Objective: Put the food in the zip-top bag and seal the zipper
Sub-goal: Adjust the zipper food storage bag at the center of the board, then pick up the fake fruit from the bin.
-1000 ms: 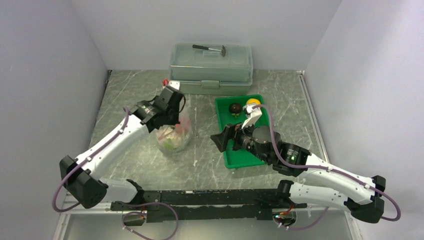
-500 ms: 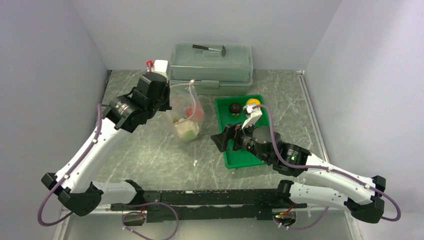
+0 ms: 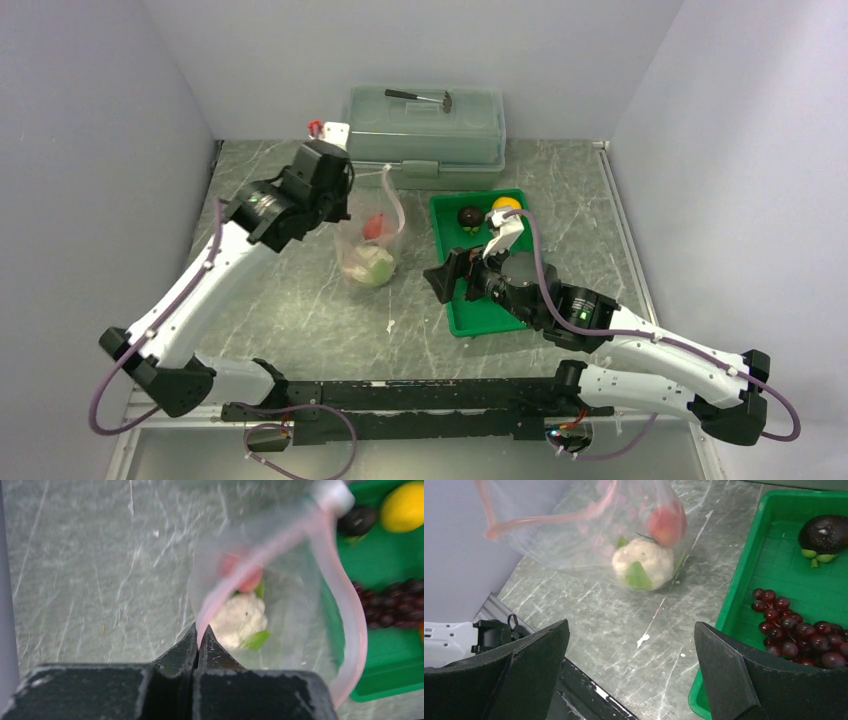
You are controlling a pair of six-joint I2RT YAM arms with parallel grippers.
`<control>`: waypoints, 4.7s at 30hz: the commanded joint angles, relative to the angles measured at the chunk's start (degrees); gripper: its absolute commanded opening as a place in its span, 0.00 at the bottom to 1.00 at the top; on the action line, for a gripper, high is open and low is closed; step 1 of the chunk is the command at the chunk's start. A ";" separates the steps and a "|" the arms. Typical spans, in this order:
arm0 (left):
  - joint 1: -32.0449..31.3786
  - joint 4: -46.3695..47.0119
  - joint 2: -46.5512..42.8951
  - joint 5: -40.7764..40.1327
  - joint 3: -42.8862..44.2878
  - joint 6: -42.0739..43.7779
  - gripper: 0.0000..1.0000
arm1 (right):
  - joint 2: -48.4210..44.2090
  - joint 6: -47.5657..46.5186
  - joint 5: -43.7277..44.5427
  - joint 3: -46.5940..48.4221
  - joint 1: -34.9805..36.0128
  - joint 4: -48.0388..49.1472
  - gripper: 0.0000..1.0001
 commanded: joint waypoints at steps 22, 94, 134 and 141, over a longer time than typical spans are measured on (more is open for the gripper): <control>0.17 0.14 -9.92 -0.86 -4.01 0.47 0.00 | 6.31 9.07 19.34 6.70 -1.32 -24.74 1.00; 0.22 10.40 -19.18 5.16 -17.82 5.92 0.00 | 34.68 12.97 16.79 -2.24 -26.44 -28.73 0.92; 0.32 10.74 -19.48 4.99 -18.46 5.75 0.00 | 20.28 11.44 12.69 -0.27 -28.74 -32.82 0.46; 0.32 10.77 -19.73 4.88 -18.56 5.74 0.00 | 12.14 11.08 7.13 2.25 -28.29 -31.95 0.42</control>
